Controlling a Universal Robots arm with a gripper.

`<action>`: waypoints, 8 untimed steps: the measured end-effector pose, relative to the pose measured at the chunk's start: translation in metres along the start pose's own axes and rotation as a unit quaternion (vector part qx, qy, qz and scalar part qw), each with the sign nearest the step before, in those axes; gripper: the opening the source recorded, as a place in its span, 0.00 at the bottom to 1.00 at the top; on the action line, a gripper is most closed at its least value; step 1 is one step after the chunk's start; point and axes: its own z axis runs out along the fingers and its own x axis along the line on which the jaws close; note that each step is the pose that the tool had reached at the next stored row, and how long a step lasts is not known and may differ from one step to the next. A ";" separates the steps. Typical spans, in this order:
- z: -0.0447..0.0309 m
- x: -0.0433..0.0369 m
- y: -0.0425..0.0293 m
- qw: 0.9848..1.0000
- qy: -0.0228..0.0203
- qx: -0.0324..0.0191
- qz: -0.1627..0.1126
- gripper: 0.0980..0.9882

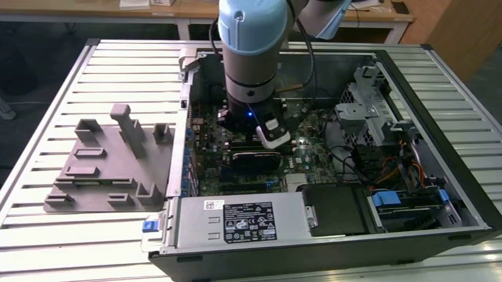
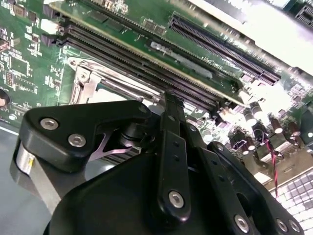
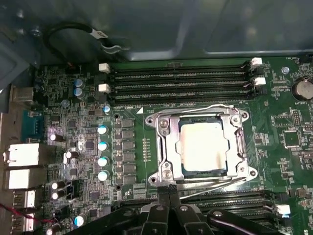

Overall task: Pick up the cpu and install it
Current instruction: 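Install the second cpu locking lever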

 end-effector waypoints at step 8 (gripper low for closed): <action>0.0018 0.0033 -0.0065 1.000 0.001 -0.022 0.001 0.01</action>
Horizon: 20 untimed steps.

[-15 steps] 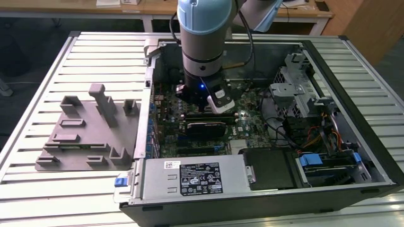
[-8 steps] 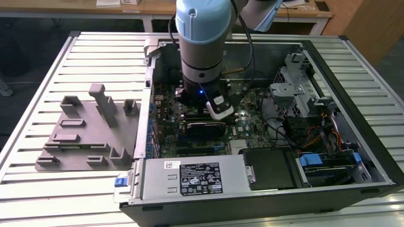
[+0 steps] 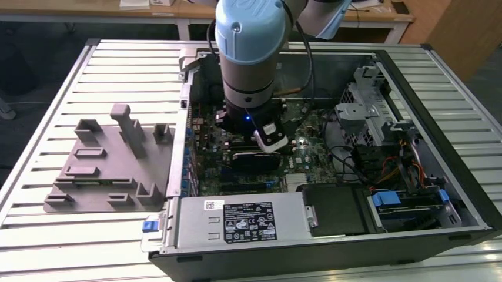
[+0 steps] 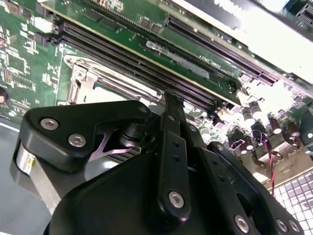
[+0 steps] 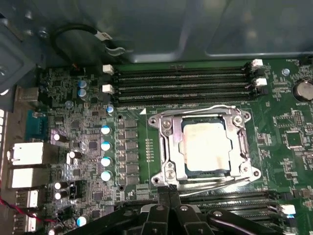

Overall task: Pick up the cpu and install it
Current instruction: 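Install the second cpu locking lever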

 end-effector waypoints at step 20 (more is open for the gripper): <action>0.0097 0.0080 0.0014 1.000 0.002 -0.022 0.000 0.01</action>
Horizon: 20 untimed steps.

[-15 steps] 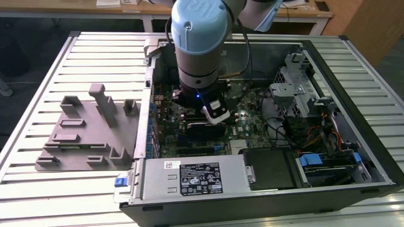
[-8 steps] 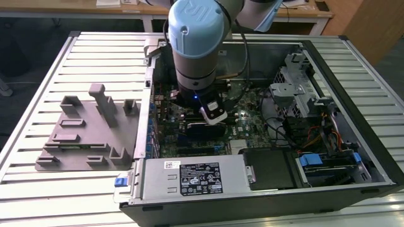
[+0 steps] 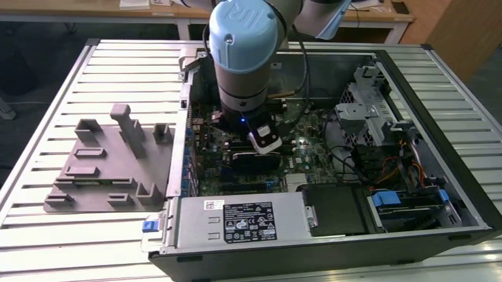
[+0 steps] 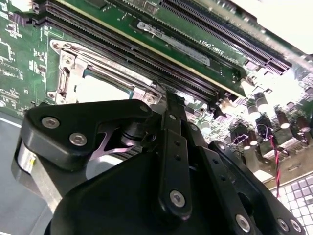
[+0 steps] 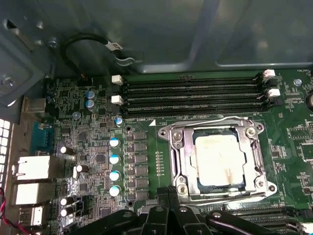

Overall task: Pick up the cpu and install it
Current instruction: 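Install the second cpu locking lever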

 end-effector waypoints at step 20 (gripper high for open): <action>-0.0144 -0.0001 0.0050 1.000 0.000 0.000 -0.001 0.01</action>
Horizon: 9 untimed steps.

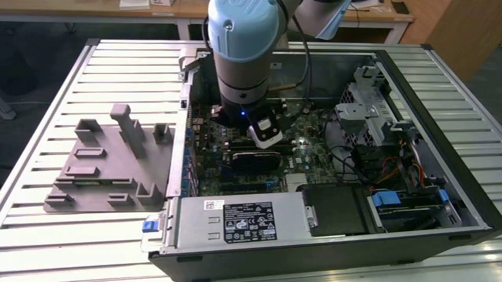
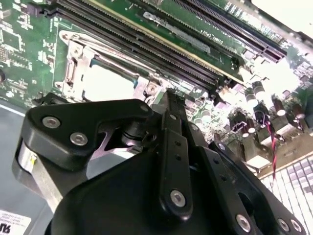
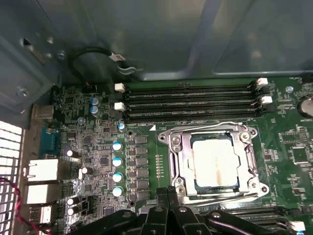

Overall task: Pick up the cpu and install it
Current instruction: 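Install the second cpu locking lever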

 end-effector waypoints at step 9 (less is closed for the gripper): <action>0.0008 -0.0147 0.0027 1.000 -0.002 0.013 0.004 0.01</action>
